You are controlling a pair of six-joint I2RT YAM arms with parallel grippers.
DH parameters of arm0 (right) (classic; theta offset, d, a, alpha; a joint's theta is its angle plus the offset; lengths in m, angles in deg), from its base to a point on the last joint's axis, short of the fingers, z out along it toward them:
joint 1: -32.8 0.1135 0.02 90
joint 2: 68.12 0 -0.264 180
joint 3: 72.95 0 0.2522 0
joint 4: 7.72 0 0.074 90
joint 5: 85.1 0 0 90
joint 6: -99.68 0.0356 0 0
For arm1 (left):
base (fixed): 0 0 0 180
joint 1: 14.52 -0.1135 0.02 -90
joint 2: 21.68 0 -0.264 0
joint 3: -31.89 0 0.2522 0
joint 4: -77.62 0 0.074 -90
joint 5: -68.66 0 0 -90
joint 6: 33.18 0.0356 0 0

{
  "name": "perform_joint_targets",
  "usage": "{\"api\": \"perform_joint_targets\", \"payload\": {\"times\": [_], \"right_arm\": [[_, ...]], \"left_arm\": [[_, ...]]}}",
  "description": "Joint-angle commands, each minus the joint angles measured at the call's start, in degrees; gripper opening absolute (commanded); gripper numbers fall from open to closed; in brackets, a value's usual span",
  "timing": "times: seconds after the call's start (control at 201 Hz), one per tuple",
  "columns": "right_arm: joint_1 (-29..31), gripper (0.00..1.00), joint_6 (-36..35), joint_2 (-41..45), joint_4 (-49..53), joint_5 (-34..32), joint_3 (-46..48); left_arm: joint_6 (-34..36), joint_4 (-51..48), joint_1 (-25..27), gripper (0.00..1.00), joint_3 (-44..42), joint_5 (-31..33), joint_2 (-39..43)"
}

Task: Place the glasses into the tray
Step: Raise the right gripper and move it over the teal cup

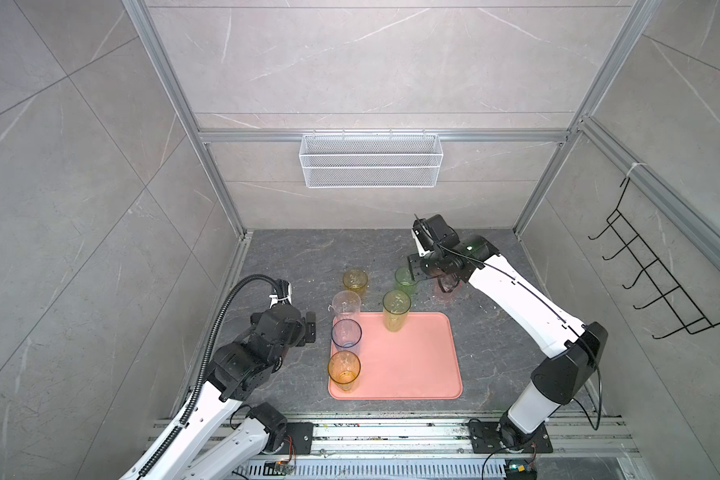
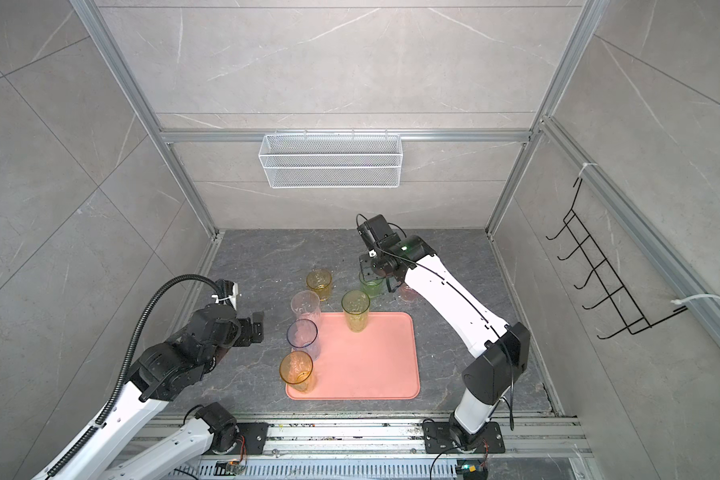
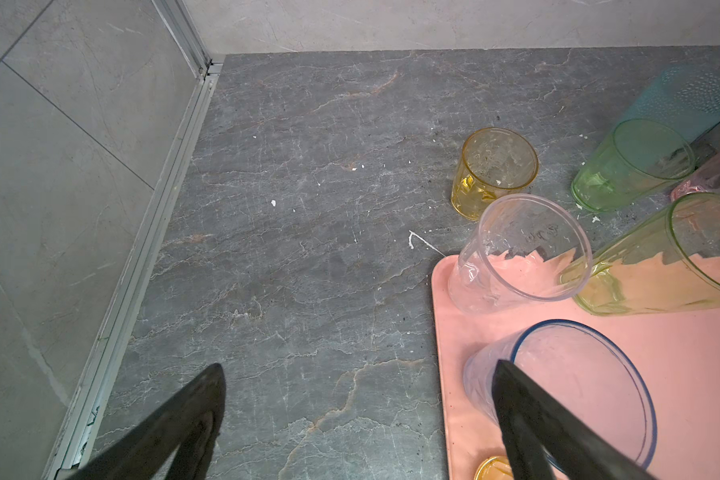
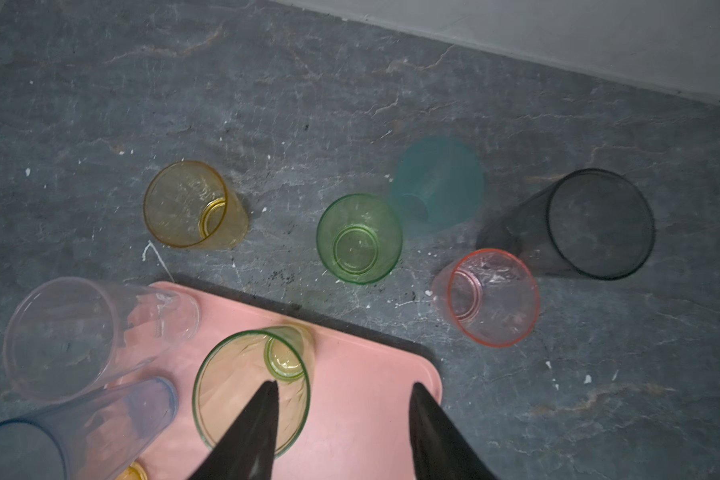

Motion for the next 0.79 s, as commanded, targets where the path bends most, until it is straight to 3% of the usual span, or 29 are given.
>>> {"api": "perform_joint_targets", "payload": {"times": [0.0,0.194,0.373,0.787], "right_arm": [[-2.44,0.54,-1.39,1.37,-3.38,-1.0,0.05],[-8.89,0.54,-0.52,-0.61,-6.18,4.35,1.27],[-12.54,0.55,0.74,-3.81,-6.79,4.87,1.16],[-15.7,0.55,3.25,-11.43,-10.29,8.18,0.29]], "left_arm": [[-0.37,0.54,0.34,1.0,0.4,1.33,0.49],[-0.33,0.51,0.27,1.0,0.4,1.33,0.51],[-0.39,0.54,0.32,1.0,0.39,1.33,0.53],[-0.61,0.39,0.28,1.0,0.35,1.42,0.99]]}}
